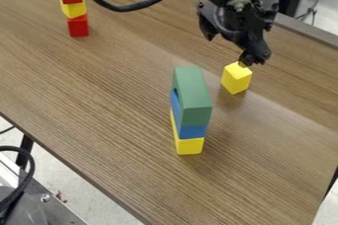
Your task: Put the yellow cube on top of the tower
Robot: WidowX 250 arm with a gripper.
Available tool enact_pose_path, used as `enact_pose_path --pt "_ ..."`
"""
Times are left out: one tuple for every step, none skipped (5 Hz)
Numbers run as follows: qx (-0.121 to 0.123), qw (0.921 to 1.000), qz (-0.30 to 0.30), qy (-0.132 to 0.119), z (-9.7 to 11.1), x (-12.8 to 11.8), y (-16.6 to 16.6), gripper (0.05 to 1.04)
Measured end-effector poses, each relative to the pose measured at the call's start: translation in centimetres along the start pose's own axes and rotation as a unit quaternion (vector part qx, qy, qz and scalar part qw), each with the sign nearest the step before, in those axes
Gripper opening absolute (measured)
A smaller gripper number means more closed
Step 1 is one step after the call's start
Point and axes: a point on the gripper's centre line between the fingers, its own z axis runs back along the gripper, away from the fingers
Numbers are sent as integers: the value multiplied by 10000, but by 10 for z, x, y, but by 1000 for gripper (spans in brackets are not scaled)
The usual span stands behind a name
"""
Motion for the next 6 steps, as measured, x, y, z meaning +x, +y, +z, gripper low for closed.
enact_pose_path --pt "-4 9999 -13 117 -4 -7 -1 1000" --pt "-77 9997 -6 216 -6 -11 -4 1000" --pt "-181 9995 -53 265 -6 -12 -6 1000" --pt "-241 9995 -106 194 -7 -10 -8 1000" --pt "-300 9993 -103 203 -14 -6 -12 1000" --pt "-404 9988 -175 195 -23 -4 -16 1000"
